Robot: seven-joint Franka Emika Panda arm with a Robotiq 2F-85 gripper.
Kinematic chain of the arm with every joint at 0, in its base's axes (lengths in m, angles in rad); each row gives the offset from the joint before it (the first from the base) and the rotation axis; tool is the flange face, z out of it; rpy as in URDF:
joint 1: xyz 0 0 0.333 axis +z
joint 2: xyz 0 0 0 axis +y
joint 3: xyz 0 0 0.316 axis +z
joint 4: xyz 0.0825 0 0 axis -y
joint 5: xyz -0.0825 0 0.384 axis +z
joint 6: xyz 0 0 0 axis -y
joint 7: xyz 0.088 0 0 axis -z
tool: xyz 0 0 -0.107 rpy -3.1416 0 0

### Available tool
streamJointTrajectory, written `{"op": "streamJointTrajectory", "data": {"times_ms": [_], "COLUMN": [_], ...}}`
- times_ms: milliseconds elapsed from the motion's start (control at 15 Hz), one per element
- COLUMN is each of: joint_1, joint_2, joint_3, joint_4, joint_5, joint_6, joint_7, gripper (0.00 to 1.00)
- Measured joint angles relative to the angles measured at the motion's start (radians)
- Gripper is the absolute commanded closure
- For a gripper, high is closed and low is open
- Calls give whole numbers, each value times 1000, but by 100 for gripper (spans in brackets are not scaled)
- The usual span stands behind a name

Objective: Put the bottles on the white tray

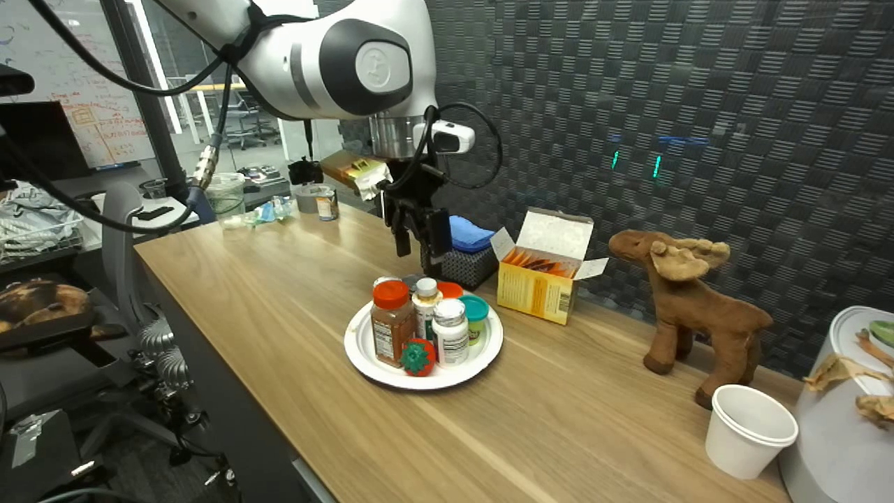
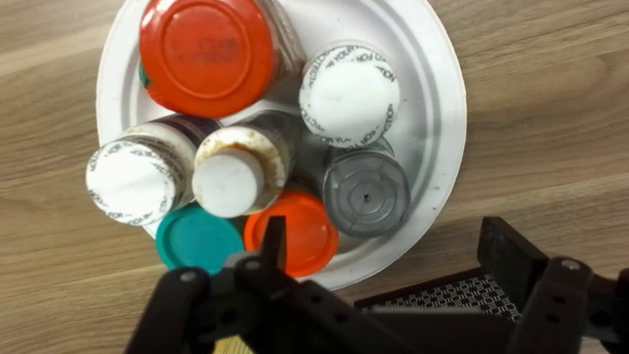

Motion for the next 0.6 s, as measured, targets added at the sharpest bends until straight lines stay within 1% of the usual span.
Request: {"op": "streamJointTrajectory", "data": {"times_ms": [133,200,600], "joint_1": [-8,-14,-63], "joint_2": [-23,-41,-212], "joint_3": [0,1,1], "joint_4": [1,3,14], "joint_5": [16,25,47], "joint_6": [-13,-39,-349], "joint_7": [-14,-30,-202], "gripper": [0,0,0]}}
